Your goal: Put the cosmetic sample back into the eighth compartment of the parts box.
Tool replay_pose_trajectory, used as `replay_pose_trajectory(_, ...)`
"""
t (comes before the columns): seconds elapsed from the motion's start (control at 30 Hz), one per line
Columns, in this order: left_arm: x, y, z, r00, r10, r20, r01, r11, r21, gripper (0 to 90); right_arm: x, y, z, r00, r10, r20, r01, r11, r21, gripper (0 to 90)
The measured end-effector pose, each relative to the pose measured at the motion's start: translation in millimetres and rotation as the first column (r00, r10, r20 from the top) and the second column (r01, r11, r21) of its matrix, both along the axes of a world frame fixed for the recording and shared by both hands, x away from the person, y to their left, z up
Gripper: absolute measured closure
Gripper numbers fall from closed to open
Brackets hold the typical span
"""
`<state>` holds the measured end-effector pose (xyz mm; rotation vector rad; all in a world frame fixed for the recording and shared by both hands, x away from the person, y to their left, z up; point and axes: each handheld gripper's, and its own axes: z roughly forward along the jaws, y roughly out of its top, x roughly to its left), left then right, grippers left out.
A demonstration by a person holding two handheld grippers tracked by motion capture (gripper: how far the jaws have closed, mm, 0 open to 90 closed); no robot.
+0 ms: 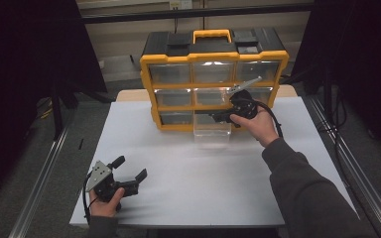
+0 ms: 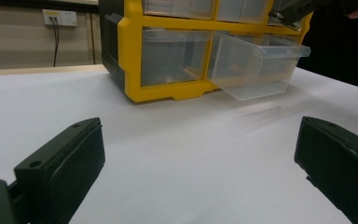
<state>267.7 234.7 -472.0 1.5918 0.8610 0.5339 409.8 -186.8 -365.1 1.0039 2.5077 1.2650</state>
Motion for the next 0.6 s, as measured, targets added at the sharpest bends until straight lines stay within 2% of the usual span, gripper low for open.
replay_pose_trajectory(0.4, 0.2, 0.1, 0.2, 1.0, 0.0, 0.002, 0.0, 1.0, 0.0, 1.7, 4.8, -1.1, -3.6, 0.9999, -0.011, 0.006, 0.011, 1.0, 0.005, 81.2)
replay_pose_trajectory(0.6, 0.0, 0.0, 0.3, 1.0, 0.002, 0.002, -0.002, 1.0, -0.003, 1.7, 6.9, 0.8, -7.2, 0.9997, -0.014, 0.018, 0.015, 1.0, -0.014, 81.2)
